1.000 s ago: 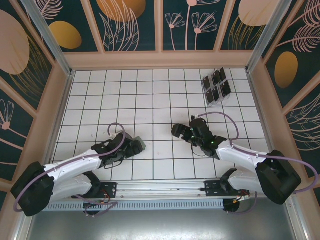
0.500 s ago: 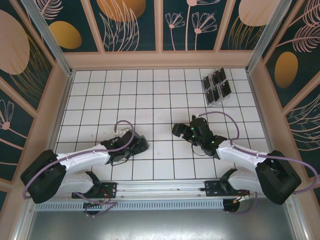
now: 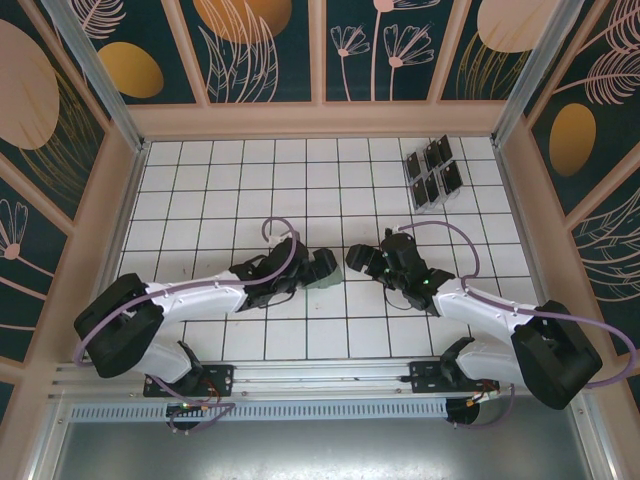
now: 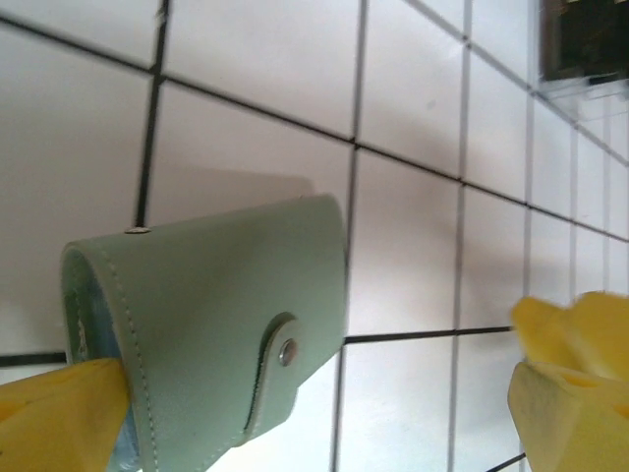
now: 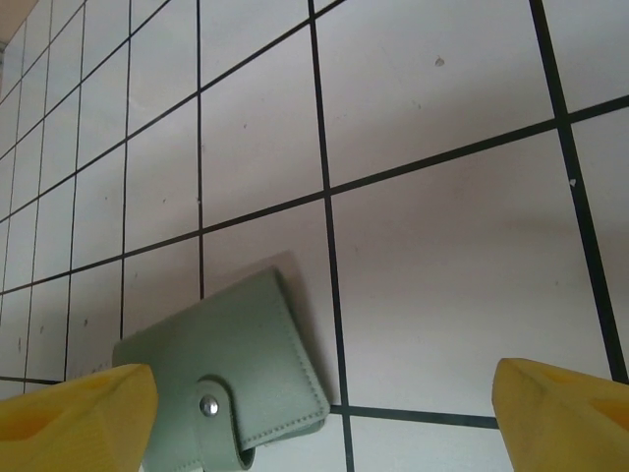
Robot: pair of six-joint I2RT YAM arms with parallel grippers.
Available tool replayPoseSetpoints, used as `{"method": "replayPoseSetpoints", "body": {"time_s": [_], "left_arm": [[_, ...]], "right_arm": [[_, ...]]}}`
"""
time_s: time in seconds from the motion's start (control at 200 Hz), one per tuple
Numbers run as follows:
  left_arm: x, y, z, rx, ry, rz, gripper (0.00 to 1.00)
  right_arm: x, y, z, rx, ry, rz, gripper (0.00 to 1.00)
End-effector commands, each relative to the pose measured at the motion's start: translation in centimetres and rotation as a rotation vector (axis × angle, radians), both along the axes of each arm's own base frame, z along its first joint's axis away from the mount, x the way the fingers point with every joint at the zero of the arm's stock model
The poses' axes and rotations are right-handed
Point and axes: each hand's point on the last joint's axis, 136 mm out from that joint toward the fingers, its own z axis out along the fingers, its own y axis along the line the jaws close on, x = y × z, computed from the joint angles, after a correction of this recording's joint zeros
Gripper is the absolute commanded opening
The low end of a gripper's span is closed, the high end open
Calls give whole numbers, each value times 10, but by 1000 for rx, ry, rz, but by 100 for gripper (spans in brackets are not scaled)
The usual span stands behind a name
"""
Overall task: Put the credit cards into the card holder
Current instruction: Move the card holder to the center of the table, then rotate the card holder at the center of the table.
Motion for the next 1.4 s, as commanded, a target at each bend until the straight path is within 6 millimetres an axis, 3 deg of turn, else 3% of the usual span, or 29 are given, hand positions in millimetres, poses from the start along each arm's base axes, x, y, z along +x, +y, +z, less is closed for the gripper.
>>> {"method": "replayPoseSetpoints", "body": {"time_s": [0.0, 0.35, 0.676, 0.891, 1.096, 1.216, 1.396], "left_arm": [[11, 9, 18, 37, -78, 37, 99], [50, 62, 28, 174, -158, 111, 99], [80, 98, 36, 338, -209, 138, 99], [81, 109, 32, 358, -207, 145, 99], [78, 111, 28, 349, -201, 142, 99], [76, 110, 26, 333, -195, 141, 99], [72, 105, 22, 299, -183, 131, 98]], "right_arm": [[-2, 0, 0, 11, 19, -24, 86], [-33, 39, -16, 114, 106, 41, 66], [-32, 66, -34, 149, 159, 68, 59], [-16, 78, -38, 123, 159, 83, 55], [5, 84, -35, 124, 150, 94, 42], [22, 89, -31, 122, 138, 101, 34], [54, 101, -29, 120, 128, 120, 32]]}}
